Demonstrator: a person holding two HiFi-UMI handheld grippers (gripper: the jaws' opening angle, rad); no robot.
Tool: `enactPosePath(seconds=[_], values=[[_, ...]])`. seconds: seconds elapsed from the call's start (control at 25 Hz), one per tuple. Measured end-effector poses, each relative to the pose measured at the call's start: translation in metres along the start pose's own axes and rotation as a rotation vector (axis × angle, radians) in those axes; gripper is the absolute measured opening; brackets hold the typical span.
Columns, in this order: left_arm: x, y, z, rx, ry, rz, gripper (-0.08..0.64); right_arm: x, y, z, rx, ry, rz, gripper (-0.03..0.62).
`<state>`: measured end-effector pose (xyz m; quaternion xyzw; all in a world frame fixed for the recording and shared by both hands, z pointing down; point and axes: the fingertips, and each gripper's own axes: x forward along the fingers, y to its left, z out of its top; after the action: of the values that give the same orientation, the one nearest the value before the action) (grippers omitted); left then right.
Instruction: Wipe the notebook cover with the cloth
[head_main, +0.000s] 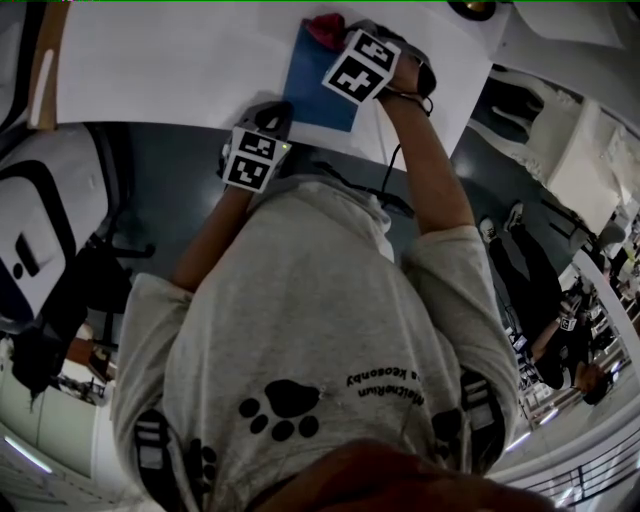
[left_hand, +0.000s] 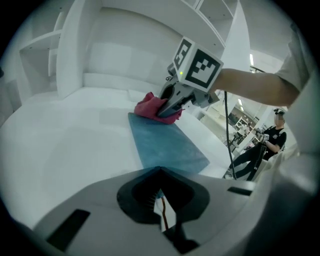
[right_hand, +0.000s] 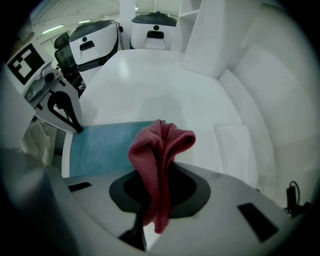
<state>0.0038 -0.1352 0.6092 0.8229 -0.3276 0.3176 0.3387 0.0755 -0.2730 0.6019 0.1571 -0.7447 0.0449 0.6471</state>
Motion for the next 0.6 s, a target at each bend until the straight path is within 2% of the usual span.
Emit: enactPosePath(seconds=[0.28, 0.6], values=[[-0.001, 0.0, -0.001, 0.0, -0.002, -0.003, 0.011, -0.008, -0.001, -0.049, 0.037, 0.078, -0.025, 0.075], [-0.001, 0.0, -0.002, 0.006, -0.008, -0.002, 0.011, -0.02, 0.0, -0.093, 0.129, 0.149, -0.049, 0.075]])
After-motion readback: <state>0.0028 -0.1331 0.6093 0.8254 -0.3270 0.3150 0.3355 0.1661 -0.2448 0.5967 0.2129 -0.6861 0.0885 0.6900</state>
